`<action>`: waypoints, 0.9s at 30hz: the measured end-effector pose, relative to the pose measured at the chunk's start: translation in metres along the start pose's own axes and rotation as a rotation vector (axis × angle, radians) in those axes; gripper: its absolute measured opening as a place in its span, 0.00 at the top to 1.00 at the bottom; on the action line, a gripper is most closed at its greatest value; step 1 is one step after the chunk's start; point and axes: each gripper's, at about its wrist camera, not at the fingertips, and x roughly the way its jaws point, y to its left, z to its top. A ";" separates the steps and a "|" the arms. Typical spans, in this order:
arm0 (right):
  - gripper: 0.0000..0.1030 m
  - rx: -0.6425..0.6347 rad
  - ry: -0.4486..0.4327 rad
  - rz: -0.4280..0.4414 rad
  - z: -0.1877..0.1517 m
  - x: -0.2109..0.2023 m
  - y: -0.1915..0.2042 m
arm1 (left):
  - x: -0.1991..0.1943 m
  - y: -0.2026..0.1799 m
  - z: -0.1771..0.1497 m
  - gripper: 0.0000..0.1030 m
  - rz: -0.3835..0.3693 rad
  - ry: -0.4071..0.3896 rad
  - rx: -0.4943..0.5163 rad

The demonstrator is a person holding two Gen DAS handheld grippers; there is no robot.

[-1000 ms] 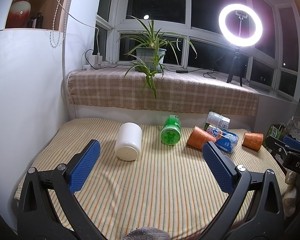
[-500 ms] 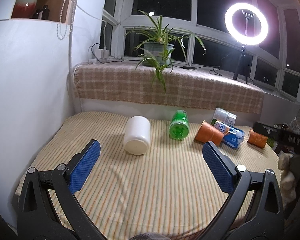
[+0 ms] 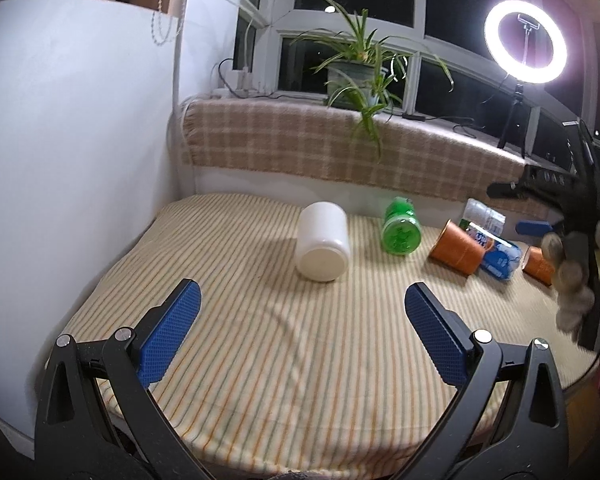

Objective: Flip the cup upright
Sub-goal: 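Move the right tool toward the lying green tea bottle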

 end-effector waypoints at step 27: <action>0.29 0.088 0.263 -0.139 0.079 0.176 0.017 | 0.010 0.053 -0.009 0.00 0.067 0.045 -0.069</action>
